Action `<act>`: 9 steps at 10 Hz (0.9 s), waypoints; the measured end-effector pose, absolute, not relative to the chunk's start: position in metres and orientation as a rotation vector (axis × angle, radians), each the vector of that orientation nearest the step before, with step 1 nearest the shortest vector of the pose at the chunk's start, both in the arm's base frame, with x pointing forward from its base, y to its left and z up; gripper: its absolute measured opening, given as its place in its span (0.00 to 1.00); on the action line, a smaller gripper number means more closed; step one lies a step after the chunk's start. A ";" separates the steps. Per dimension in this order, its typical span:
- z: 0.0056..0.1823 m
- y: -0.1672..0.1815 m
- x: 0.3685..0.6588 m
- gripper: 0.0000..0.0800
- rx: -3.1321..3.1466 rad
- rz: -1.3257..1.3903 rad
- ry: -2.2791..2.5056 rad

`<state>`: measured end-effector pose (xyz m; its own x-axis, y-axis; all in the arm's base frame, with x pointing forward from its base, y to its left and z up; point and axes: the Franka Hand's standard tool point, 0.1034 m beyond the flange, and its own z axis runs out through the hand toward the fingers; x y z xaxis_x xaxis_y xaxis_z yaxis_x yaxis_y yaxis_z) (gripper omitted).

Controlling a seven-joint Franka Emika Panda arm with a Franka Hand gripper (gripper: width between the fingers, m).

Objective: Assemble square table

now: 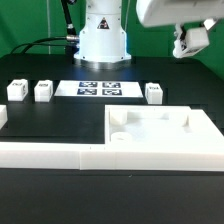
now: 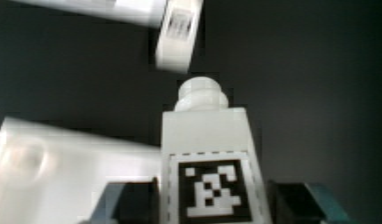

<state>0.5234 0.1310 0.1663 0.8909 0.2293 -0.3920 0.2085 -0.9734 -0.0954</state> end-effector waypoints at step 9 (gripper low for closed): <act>0.164 0.122 0.605 0.36 -2.979 -0.413 -0.348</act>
Offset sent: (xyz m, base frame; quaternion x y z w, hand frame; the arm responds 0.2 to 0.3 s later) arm 0.0000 0.0000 0.0000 0.0000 0.1938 0.0000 0.9810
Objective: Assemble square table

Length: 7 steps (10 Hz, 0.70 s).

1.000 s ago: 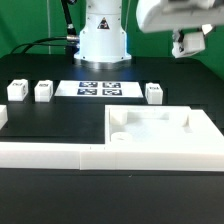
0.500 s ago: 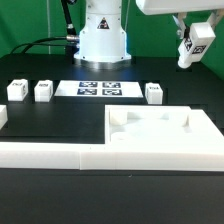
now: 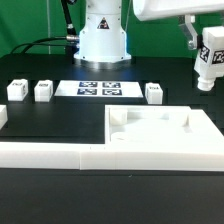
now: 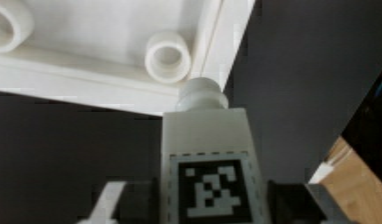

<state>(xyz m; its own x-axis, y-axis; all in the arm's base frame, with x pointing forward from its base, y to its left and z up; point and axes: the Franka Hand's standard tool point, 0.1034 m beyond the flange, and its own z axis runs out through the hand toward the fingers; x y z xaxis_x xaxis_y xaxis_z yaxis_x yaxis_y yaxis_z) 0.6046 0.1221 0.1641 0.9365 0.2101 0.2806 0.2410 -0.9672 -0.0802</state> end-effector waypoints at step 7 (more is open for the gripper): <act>0.125 0.109 0.606 0.36 -2.975 -0.529 -0.388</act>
Offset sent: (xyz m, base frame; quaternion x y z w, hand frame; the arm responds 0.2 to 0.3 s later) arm 0.0000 0.0000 0.0000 0.0000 0.0000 0.0000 1.0000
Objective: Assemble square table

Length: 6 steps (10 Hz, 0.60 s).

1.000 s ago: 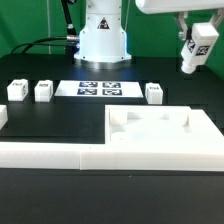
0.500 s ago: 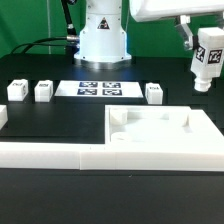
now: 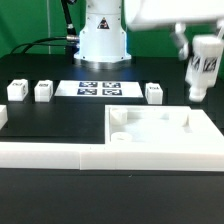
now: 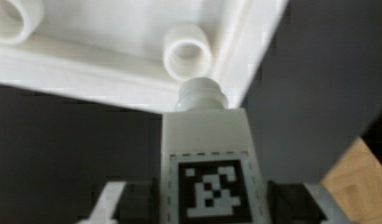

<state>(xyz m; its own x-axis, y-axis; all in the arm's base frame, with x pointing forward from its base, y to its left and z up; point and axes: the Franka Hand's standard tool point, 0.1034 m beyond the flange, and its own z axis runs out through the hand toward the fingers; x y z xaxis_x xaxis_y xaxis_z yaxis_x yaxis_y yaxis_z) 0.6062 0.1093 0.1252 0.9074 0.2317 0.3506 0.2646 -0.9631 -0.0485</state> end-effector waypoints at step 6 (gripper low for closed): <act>0.091 0.111 0.610 0.36 -2.975 -0.528 -0.376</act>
Offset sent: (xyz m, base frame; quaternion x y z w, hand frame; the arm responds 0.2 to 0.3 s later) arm 0.0104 0.0112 -0.0187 0.0072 0.0139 0.0158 0.9998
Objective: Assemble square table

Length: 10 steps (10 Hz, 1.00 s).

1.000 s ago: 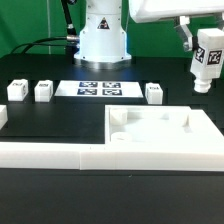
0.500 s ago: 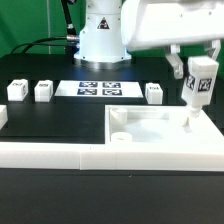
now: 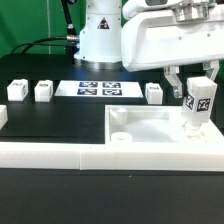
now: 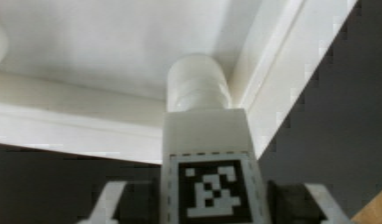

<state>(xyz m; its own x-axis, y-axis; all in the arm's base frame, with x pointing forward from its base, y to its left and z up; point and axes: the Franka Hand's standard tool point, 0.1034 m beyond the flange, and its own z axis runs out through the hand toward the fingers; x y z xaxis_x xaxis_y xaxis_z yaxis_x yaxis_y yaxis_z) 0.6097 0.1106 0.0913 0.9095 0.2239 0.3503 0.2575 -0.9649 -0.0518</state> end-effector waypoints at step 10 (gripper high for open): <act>0.074 0.113 0.615 0.36 -2.962 -0.657 -0.368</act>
Offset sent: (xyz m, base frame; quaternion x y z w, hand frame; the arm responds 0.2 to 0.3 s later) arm 0.0121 0.0032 -0.0092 0.0025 0.0148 0.0040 0.9999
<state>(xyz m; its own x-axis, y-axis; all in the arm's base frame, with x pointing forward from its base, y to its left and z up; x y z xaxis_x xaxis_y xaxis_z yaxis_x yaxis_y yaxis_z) 0.6148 0.1134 0.0736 0.8787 0.2147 0.4265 0.2515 -0.9673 -0.0312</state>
